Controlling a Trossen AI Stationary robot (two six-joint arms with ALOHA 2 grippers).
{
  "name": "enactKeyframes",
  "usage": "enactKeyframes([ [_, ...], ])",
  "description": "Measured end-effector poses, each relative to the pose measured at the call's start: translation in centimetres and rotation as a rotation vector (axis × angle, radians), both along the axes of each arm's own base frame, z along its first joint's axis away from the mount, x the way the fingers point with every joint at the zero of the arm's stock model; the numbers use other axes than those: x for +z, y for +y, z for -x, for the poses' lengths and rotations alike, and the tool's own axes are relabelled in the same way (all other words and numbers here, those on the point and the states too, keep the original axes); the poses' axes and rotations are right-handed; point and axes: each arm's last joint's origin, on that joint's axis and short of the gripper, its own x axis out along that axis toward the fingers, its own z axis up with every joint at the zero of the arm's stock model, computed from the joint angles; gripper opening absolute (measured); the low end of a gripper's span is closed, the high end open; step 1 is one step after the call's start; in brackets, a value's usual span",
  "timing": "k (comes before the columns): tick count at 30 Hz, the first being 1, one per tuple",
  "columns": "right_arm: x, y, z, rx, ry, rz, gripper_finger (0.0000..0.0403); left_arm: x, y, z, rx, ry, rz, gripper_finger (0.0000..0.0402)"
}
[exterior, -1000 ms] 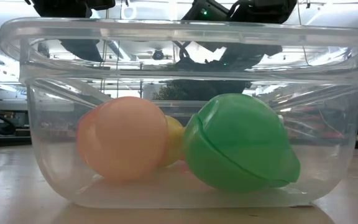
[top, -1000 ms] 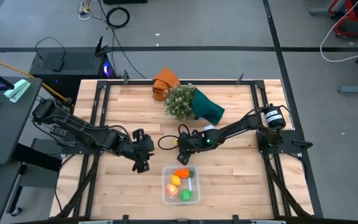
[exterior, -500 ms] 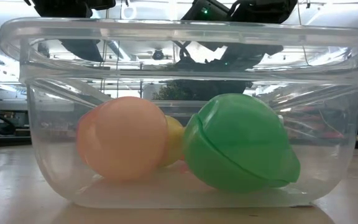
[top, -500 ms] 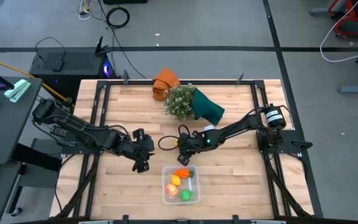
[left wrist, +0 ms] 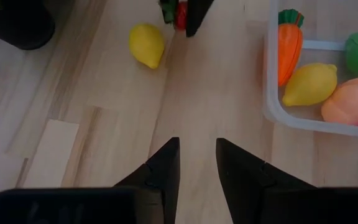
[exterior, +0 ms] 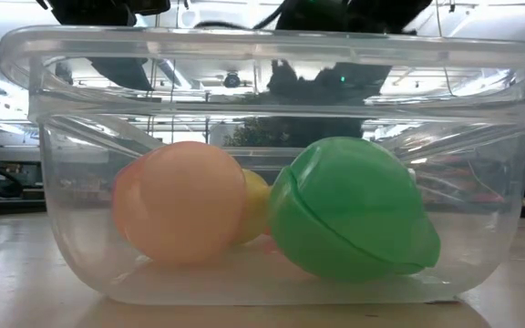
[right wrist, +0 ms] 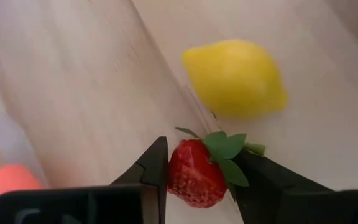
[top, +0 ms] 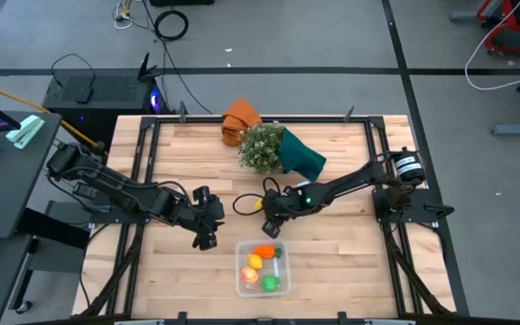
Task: Pick and placing Produce into tupperware
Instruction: Put the strawberry into the transparent container
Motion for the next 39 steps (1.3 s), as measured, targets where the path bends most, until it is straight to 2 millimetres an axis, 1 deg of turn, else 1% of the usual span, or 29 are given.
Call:
enactKeyframes([
  [2,1.0,0.0,0.4,0.001,-0.011,0.004,0.0100,0.0,0.0,0.0,0.002,-0.001,-0.003,0.0111],
  [6,3.5,-0.2,1.2,0.001,-0.056,0.003,0.0099,0.0,0.0,0.0,0.002,-0.001,-0.007,0.0114],
  [11,7.0,0.3,2.8,0.015,-0.137,-0.011,0.0100,0.0,0.0,0.0,0.002,-0.002,-0.007,0.0111],
  [15,9.3,1.8,4.1,0.082,-0.194,-0.060,0.0101,0.0,0.0,0.0,0.002,-0.002,-0.007,0.0111],
  [18,10.5,3.4,5.1,0.125,-0.230,-0.100,0.0101,0.0,0.0,0.0,0.003,-0.003,-0.006,0.0114],
  [20,10.9,4.8,5.7,0.179,-0.243,-0.127,0.0101,0.0,0.0,0.0,0.004,-0.003,-0.005,0.0114],
  [24,11.2,7.6,6.7,0.270,-0.243,-0.197,0.0102,0.0,0.0,0.0,0.005,-0.003,-0.004,0.0111],
  [27,11.2,9.7,7.3,0.355,-0.246,-0.238,0.0102,0.0,0.0,0.0,0.005,-0.004,-0.004,0.0111],
  [29,10.8,10.8,7.6,0.395,-0.233,-0.234,0.0102,0.0,0.0,0.0,0.005,-0.005,-0.003,0.0113],
  [31,10.3,11.6,7.8,0.435,-0.214,-0.217,0.0102,0.0,0.0,0.0,0.005,-0.005,-0.003,0.0114],
  [34,9.3,12.2,7.3,0.493,-0.204,-0.190,0.0102,0.0,0.2,-0.1,0.011,-0.007,-0.003,0.0113],
  [39,7.6,12.8,5.6,0.599,-0.206,-0.170,0.0103,0.0,0.5,-0.2,0.022,-0.002,-0.005,0.0110],
])
